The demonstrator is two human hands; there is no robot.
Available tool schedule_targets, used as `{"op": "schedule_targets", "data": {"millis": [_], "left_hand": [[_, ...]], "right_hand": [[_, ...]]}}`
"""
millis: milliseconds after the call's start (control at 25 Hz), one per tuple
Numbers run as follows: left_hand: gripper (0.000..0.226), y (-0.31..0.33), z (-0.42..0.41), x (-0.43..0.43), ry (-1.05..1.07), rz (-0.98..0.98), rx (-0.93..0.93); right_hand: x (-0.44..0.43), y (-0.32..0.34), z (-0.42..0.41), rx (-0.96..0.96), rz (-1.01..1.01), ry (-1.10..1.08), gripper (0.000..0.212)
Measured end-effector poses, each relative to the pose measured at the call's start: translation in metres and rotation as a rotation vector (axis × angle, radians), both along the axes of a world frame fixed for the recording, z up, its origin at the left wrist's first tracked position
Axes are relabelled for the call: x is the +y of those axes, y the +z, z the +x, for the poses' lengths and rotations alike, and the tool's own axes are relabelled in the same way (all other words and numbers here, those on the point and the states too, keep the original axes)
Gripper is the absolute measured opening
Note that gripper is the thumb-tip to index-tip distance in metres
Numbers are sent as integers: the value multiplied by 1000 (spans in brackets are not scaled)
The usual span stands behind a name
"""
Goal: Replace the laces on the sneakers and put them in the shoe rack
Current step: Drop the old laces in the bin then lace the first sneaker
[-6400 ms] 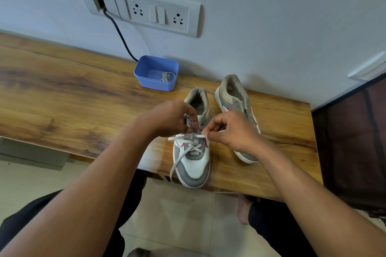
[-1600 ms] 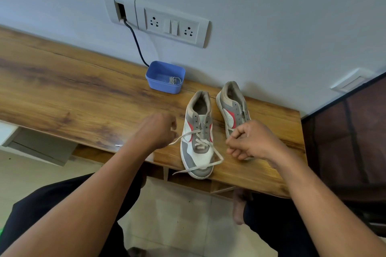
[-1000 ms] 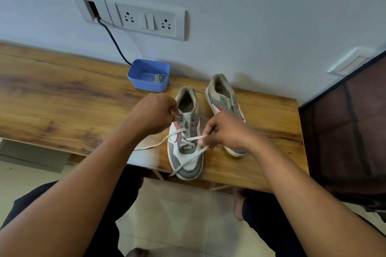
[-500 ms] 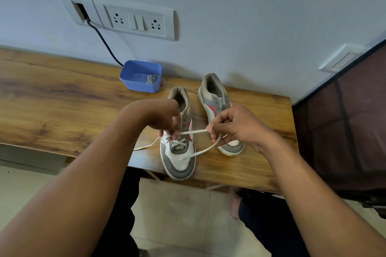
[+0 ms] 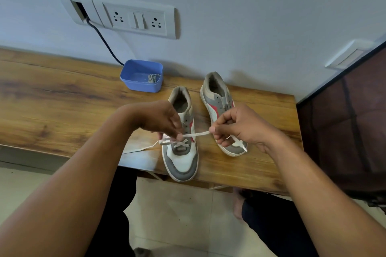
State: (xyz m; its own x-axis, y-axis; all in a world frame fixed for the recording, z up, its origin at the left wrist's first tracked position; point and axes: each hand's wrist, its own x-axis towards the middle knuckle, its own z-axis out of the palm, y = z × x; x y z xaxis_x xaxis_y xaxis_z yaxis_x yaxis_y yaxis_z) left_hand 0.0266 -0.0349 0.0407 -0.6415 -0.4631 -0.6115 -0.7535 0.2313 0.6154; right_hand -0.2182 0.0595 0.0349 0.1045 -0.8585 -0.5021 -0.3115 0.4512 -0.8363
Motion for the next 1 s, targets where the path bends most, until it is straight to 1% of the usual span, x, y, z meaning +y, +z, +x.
{"op": "schedule_targets", "data": {"millis": [40, 80, 120, 160, 240, 320, 360, 440, 520, 600, 640, 760, 800, 840, 880, 1000], "left_hand": [[17, 0, -2, 2, 43, 11, 94], [18, 1, -7, 4, 79, 17, 183], [16, 2, -11, 4, 80, 6, 231], [11, 2, -12, 1, 57, -12, 234], [4, 5, -8, -6, -17, -31, 144], [3, 5, -2, -6, -31, -3, 77], [4, 4, -2, -4, -10, 8, 91], [10, 4, -5, -1, 52, -17, 198], [8, 3, -5, -3, 88, -51, 258], [6, 2, -1, -5, 81, -25, 260], [5, 1, 1, -4, 84, -1, 265], [5, 0, 0, 2, 139, 59, 320], [6, -1, 0, 1, 164, 53, 332], [7, -3, 0, 0, 178, 28, 329], [8, -5, 0, -2, 174, -20, 301], [7, -13, 3, -3, 44, -224, 89]], "right_hand": [[-1, -1, 6, -21, 1, 15, 17], [-4, -2, 12, -46, -7, 24, 17], [-6, -2, 17, -65, -19, 25, 17], [-10, -1, 19, -69, -32, 20, 18], [-16, 1, 15, -44, -56, 10, 18], [-18, 2, 12, -22, -55, 4, 16], [-18, 1, 14, -35, -45, 1, 15], [-18, 0, 24, -75, -41, 5, 13], [-21, -2, 29, -68, -80, -19, 13], [-25, -1, 32, -78, -127, -106, 15], [-27, -1, 36, -114, -138, -170, 19], [-29, -4, 57, -266, -127, -405, 40], [-30, -6, 62, -282, -139, -459, 43], [-32, -8, 65, -270, -167, -480, 41], [-33, -8, 64, -249, -202, -472, 35], [-31, -5, 53, -174, -269, -395, 17]]}}
